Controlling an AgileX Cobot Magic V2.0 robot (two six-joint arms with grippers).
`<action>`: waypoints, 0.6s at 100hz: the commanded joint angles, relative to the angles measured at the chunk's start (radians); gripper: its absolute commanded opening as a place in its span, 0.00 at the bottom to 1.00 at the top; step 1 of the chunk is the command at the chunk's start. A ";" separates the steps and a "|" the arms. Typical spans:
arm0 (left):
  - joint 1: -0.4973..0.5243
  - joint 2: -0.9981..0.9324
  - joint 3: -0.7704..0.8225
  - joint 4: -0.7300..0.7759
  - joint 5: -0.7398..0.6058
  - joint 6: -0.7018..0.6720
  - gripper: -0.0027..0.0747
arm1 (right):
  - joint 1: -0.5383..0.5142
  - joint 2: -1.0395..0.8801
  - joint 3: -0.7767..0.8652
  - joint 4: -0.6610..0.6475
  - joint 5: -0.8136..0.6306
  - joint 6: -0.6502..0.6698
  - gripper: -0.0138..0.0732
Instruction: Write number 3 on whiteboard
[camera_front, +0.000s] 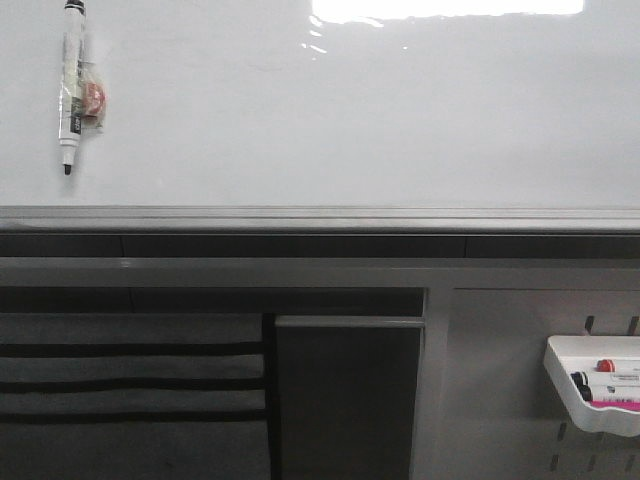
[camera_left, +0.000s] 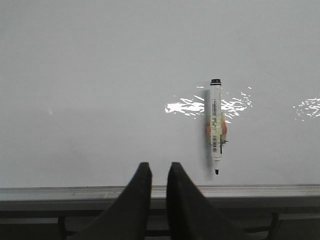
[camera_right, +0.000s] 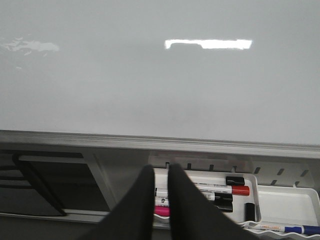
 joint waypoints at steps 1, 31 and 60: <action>-0.026 0.015 -0.030 -0.012 -0.089 0.004 0.39 | 0.003 0.013 -0.036 0.000 -0.066 -0.012 0.44; -0.148 0.159 -0.026 -0.012 -0.124 0.004 0.74 | 0.003 0.013 -0.036 0.000 -0.092 -0.012 0.63; -0.243 0.464 -0.028 -0.012 -0.359 0.004 0.74 | 0.003 0.013 -0.036 0.002 -0.095 -0.012 0.63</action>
